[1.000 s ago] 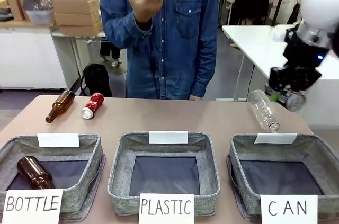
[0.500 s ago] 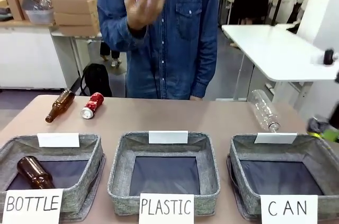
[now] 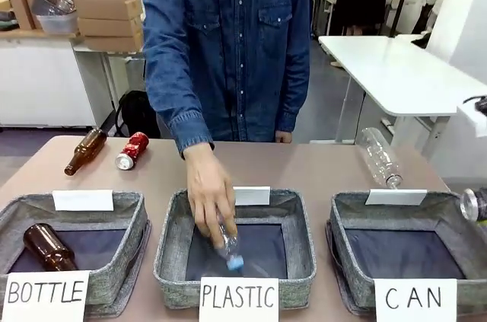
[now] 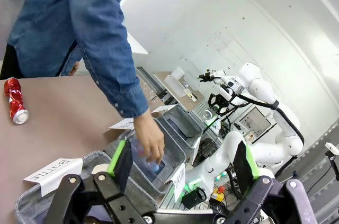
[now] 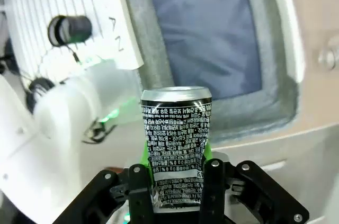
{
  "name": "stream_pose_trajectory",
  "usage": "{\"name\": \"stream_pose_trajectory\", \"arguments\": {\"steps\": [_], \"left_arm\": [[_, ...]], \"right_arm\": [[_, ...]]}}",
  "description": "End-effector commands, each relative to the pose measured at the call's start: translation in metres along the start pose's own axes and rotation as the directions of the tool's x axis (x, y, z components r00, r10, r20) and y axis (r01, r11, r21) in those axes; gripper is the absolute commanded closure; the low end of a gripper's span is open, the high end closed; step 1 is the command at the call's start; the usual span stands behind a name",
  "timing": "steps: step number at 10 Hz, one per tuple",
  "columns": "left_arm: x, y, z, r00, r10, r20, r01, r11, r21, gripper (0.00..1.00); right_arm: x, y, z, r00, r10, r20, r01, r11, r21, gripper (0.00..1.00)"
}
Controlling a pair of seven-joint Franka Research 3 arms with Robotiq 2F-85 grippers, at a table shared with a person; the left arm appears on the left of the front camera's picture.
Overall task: Sort the can waste into the basket.
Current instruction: Pick up the can waste from the table and place it in the right Fabric basket.
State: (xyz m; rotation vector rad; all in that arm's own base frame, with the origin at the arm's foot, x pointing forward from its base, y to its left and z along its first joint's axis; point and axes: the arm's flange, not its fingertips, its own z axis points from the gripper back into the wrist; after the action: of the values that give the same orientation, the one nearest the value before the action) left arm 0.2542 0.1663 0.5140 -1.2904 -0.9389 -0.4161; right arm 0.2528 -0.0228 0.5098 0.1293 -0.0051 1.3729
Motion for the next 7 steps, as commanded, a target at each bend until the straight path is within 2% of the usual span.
{"name": "stream_pose_trajectory", "arguments": {"steps": [1, 3, 6, 7], "left_arm": [[0.0013, -0.0005, -0.0011, 1.0, -0.018, 0.016, 0.019, 1.0, -0.014, 0.0], [0.0013, -0.0005, -0.0011, 1.0, -0.018, 0.016, 0.019, 1.0, -0.014, 0.0], [0.0013, -0.0005, -0.0011, 1.0, -0.018, 0.016, 0.019, 1.0, -0.014, 0.0], [0.0013, -0.0005, -0.0011, 1.0, -0.018, 0.016, 0.019, 1.0, -0.014, 0.0]], "right_arm": [[-0.0118, -0.0059, -0.0073, 0.982, 0.17, 0.086, -0.166, 0.985, -0.042, 1.0], [-0.0108, -0.0089, -0.0039, 0.971, 0.204, 0.126, -0.206, 0.978, 0.004, 1.0], [-0.0072, -0.0105, -0.0029, 0.973, 0.175, 0.15, -0.177, 0.984, -0.001, 1.0], [-0.0061, -0.01, -0.0029, 0.973, 0.169, 0.158, -0.17, 0.985, -0.006, 0.39]]}}
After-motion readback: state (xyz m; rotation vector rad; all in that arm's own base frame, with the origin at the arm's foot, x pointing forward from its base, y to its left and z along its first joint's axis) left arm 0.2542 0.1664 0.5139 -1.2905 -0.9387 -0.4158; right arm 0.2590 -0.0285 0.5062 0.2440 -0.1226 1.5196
